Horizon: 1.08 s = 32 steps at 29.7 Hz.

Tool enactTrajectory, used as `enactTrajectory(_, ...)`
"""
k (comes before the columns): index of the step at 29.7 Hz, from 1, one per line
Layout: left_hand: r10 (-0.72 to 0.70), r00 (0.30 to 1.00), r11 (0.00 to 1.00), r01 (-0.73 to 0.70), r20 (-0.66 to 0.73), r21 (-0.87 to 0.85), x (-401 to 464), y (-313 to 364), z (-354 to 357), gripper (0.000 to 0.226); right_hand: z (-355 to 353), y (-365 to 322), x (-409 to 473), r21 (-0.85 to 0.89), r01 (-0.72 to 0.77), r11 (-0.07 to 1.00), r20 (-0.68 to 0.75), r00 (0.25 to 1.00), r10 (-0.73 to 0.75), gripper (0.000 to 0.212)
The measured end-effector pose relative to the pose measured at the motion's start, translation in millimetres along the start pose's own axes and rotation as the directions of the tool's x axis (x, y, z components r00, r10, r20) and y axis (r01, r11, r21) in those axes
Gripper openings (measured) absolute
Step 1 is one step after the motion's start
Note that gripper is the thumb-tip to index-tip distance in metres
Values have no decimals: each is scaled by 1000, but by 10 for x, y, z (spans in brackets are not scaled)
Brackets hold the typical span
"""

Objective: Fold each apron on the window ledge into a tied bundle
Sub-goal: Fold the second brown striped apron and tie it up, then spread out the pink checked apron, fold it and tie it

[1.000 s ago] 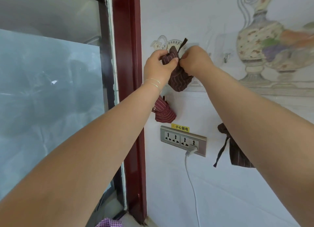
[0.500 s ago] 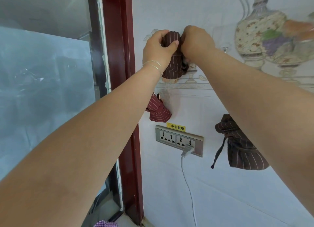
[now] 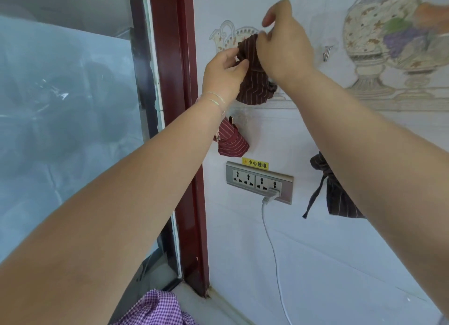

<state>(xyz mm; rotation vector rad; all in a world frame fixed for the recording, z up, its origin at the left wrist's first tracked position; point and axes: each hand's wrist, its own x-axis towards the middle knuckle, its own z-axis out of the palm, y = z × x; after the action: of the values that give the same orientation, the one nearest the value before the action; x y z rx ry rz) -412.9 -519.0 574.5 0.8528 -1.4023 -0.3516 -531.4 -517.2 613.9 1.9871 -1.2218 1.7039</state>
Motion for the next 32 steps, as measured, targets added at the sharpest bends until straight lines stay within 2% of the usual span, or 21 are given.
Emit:
enactTrajectory(2, -50, 998, 999, 50, 28, 10, -119, -2, -170, 35, 57, -111, -196, 207, 48, 977, -6, 999, -48, 25)
enactTrajectory(4, -106, 994, 994, 105, 33, 38, -304, -86, -403, 32, 166, -194, -422, 321, 38, 946, 73, 995, -65, 19)
enactTrajectory(6, -202, 979, 978, 201, 25, 61, -541, -235, -640, 34, 330, -261, -683, 366, -16, 931, 199, 978, -61, 16)
enactTrajectory(8, -306, 952, 948, 302, 20, 99, -830, -421, -843, 31, 536, -321, -971, 399, -120, 909, 397, 916, -54, 13)
enactTrajectory(11, -430, 903, 888, 424, -6, 178, -1356, -696, -1229, 26, 951, -483, -1540, 384, -284, 878, 718, 690, -90, 12)
enactTrajectory(13, -500, 861, 833, 507, -92, 220, -1715, -860, -1565, 24, 1259, -657, -1954, 381, -352, 855, 836, 527, -155, 12)
enactTrajectory(15, -564, 809, 771, 587, -165, 245, -2064, -1037, -1836, 25, 1496, -785, -2341, 353, -412, 840, 897, 405, -179, 12)
enactTrajectory(19, -698, 641, 605, 766, -319, 218, -2947, -1344, -2446, 21, 1870, -1144, -3239, 289, -445, 848, 957, 156, -245, 12)
enactTrajectory(24, -775, 433, 402, 900, -461, 169, -4244, -1559, -3148, 17, 2057, -1515, -4498, 228, -430, 874, 936, -150, -318, 16)
enactTrajectory(28, -818, 271, 264, 961, -506, 89, -5052, -1636, -3557, 12, 2198, -1646, -5399, 44, -465, 884, 922, -321, -215, 18)
enactTrajectory(30, -820, 224, 178, 974, -527, 138, -5431, -1681, -3737, 10, 2235, -1690, -5794, -62, -478, 876, 908, -392, -149, 18)
enactTrajectory(32, -812, 195, 42, 960, -551, 278, -5817, -1730, -3937, 22, 2248, -1751, -6107, -167, -511, 843, 880, -463, -107, 17)
